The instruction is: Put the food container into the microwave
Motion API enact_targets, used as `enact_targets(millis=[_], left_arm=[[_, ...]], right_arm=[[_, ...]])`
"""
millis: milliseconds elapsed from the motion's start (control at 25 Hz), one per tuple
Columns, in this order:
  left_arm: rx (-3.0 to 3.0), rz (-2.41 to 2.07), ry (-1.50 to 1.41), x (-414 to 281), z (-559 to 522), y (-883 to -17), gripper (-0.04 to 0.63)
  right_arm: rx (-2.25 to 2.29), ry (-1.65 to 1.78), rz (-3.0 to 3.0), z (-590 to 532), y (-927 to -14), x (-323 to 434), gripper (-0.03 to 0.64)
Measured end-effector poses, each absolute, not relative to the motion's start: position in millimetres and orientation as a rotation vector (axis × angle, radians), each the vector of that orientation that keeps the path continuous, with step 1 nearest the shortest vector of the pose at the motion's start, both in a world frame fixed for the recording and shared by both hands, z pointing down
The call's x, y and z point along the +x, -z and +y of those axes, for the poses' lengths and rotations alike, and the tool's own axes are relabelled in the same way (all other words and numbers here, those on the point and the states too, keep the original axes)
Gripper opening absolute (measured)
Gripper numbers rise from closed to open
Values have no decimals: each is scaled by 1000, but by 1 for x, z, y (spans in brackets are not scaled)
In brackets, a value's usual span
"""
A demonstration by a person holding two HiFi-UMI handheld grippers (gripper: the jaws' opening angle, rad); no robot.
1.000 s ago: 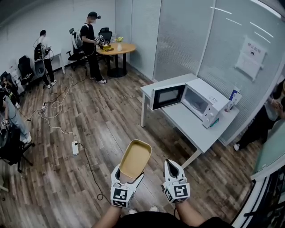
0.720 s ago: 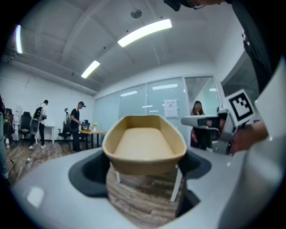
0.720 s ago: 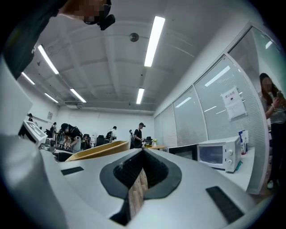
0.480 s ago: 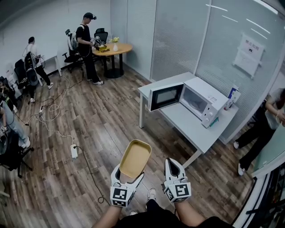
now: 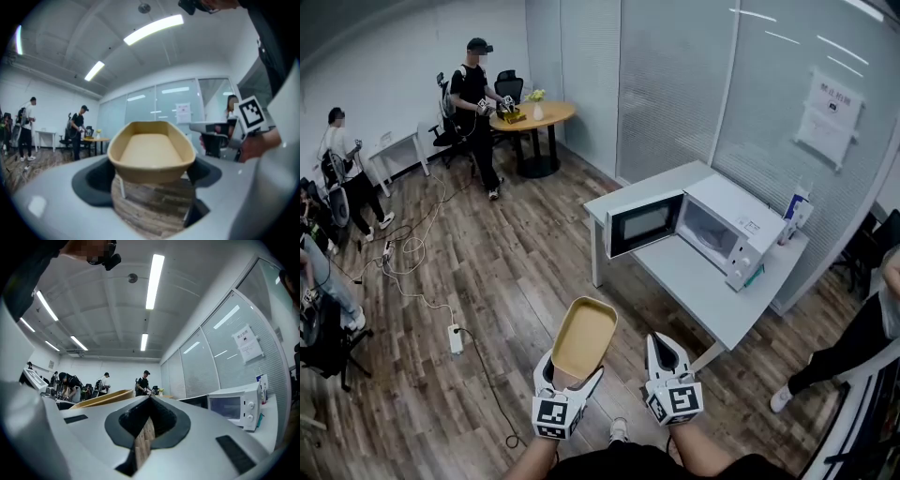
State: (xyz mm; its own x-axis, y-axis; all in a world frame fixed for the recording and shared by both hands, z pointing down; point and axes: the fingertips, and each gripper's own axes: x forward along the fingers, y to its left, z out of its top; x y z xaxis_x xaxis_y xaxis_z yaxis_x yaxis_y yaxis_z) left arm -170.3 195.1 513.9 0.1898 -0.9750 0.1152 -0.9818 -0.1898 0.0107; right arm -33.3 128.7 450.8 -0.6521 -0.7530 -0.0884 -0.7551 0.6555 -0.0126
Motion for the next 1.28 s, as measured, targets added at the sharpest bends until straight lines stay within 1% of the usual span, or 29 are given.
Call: enact_targets(millis=[320, 680, 960, 1280], left_arm=[[2364, -1943, -150, -156, 130, -510, 477], [2361, -1936, -183, -146, 96, -514, 477], [2378, -1891, -197, -146, 73, -523, 477], [2442, -1840, -158, -165, 18, -519, 477]], right_arm=[[-1258, -47, 2798, 66, -451, -18, 5], [-1240, -50, 2821, 31, -459, -5, 5], [-1242, -63, 2820, 13, -458, -13, 5], [-1309, -123, 2793, -35, -451, -34, 5]])
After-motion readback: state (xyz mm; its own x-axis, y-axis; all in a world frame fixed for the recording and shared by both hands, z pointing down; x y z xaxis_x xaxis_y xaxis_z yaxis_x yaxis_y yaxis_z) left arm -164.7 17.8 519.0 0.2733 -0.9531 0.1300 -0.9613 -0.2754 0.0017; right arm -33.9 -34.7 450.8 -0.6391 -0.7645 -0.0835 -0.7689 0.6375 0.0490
